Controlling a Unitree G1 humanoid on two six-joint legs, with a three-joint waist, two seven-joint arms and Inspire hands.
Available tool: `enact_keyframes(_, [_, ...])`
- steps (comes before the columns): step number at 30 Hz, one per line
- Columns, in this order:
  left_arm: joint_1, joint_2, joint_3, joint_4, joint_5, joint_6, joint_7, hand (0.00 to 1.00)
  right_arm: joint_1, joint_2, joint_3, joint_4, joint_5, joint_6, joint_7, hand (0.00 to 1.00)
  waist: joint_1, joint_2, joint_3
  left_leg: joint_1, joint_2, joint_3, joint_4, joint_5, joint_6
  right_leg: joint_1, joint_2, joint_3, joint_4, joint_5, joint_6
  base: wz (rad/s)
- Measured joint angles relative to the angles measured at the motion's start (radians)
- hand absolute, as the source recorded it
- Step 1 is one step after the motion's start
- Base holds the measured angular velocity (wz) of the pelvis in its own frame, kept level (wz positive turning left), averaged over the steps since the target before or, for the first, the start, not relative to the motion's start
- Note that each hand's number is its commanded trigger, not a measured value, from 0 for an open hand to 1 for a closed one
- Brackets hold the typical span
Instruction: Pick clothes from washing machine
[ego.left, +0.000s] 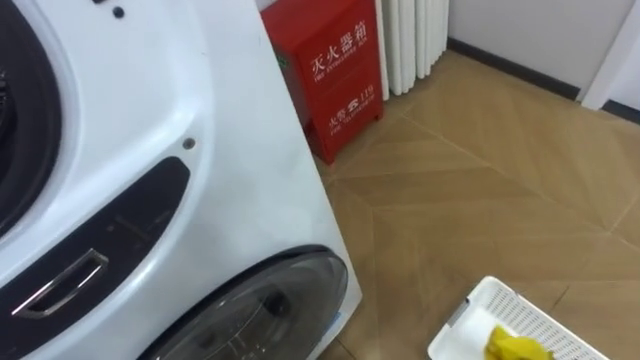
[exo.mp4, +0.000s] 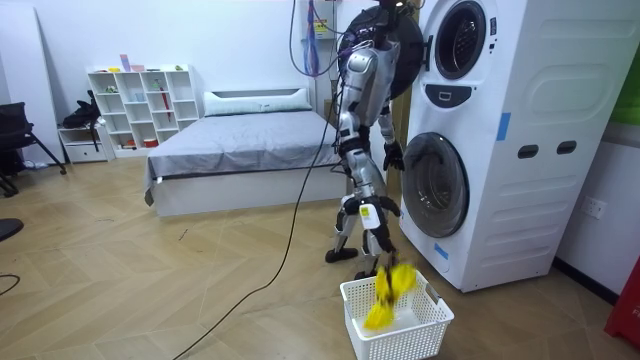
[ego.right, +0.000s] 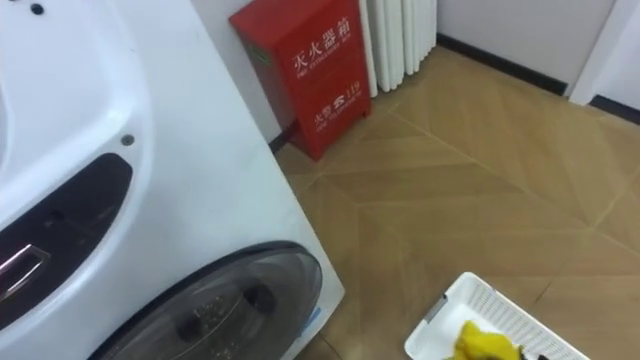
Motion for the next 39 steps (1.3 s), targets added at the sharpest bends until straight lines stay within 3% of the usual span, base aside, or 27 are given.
enact_keyframes(7, [0.018,0.001,-0.002,0.006,-0.001,-0.018,-0.001,0.00,0.007,0.002,0.002,0.040,0.018,-0.011,0.010,0.00,0.003,-0.029,-0.0012,0.017,0.008,-0.045,0.010,0.001,0.000,0.038,-0.019,-0.048,-0.021,-0.019,-0.005,0.21])
enact_keyframes(10, [0.024,0.002,-0.001,0.007,0.000,-0.019,-0.001,0.00,0.021,0.001,-0.001,0.044,0.015,-0.018,0.010,0.00,0.005,-0.031,-0.0020,0.025,0.017,-0.066,0.009,0.001,0.000,0.066,-0.022,-0.062,-0.051,-0.013,-0.005,0.22])
enact_keyframes(16, [0.034,0.008,0.017,0.001,0.004,-0.024,-0.007,0.00,0.103,0.008,-0.003,0.065,0.018,-0.027,0.044,0.00,0.022,-0.047,0.0004,0.076,0.025,-0.079,0.005,0.001,-0.001,0.139,-0.047,-0.129,-0.066,-0.034,-0.010,0.30])
enact_keyframes(19, [0.057,0.012,0.037,-0.001,0.001,-0.024,-0.024,0.00,0.141,0.024,-0.018,0.065,0.020,-0.027,0.054,0.00,0.020,-0.059,-0.0069,0.096,0.026,-0.129,0.005,0.001,-0.001,0.180,-0.066,-0.179,-0.071,-0.049,-0.014,0.48])
enact_keyframes(22, [0.069,0.020,0.039,-0.009,0.002,-0.024,-0.025,0.00,0.173,0.033,-0.017,0.076,0.029,-0.027,0.057,0.00,0.027,-0.082,-0.0052,0.132,0.026,-0.183,0.000,0.002,-0.001,0.241,-0.084,-0.235,-0.084,-0.066,-0.013,0.60])
enact_keyframes(25, [0.094,0.023,0.047,-0.015,0.013,-0.024,-0.027,0.00,0.193,0.054,-0.017,0.103,0.021,-0.020,0.069,0.00,0.045,-0.115,-0.0094,0.170,0.030,-0.224,-0.006,0.002,-0.001,0.309,-0.090,-0.280,-0.108,-0.078,-0.011,0.56])
enact_keyframes(27, [0.120,0.023,0.084,-0.022,0.031,-0.022,-0.028,0.00,0.197,0.080,-0.017,0.124,-0.011,-0.007,0.089,0.00,0.056,-0.138,-0.0153,0.180,0.037,-0.257,-0.007,0.003,-0.002,0.355,-0.102,-0.333,-0.148,-0.075,-0.012,0.57])
enact_keyframes(31, [0.141,0.020,0.136,-0.030,0.100,-0.009,-0.013,0.00,0.209,0.111,0.020,0.161,-0.017,0.012,0.115,0.00,0.116,-0.176,-0.0097,0.209,0.042,-0.262,-0.008,0.003,-0.003,0.408,-0.106,-0.364,-0.174,-0.077,-0.011,0.30])
enact_keyframes(33, [0.142,0.019,0.141,-0.027,0.099,0.002,0.007,0.00,0.198,0.120,0.063,0.196,-0.023,0.031,0.132,0.00,0.142,-0.187,-0.0126,0.210,0.043,-0.288,-0.005,0.003,-0.003,0.431,-0.113,-0.398,-0.189,-0.083,-0.010,0.39])
enact_keyframes(36, [0.144,0.018,0.170,-0.033,0.099,0.015,0.011,0.00,0.209,0.139,0.085,0.202,-0.039,0.060,0.142,0.00,0.174,-0.209,-0.0031,0.208,0.049,-0.291,0.037,0.002,-0.005,0.452,-0.121,-0.429,-0.187,-0.103,-0.014,0.41])
enact_keyframes(37, [0.147,0.018,0.176,-0.033,0.099,0.018,0.011,0.00,0.210,0.141,0.091,0.203,-0.046,0.064,0.145,0.00,0.183,-0.215,-0.0045,0.207,0.054,-0.291,0.046,0.001,-0.006,0.454,-0.121,-0.430,-0.184,-0.108,-0.017,0.21])
enact_keyframes(39, [0.149,0.025,0.231,-0.032,0.100,0.020,0.022,0.00,0.206,0.142,0.095,0.204,-0.081,0.082,0.150,0.00,0.220,-0.232,-0.0031,0.164,0.072,-0.298,0.153,-0.014,-0.031,0.451,-0.116,-0.444,-0.163,-0.120,-0.036,0.02])
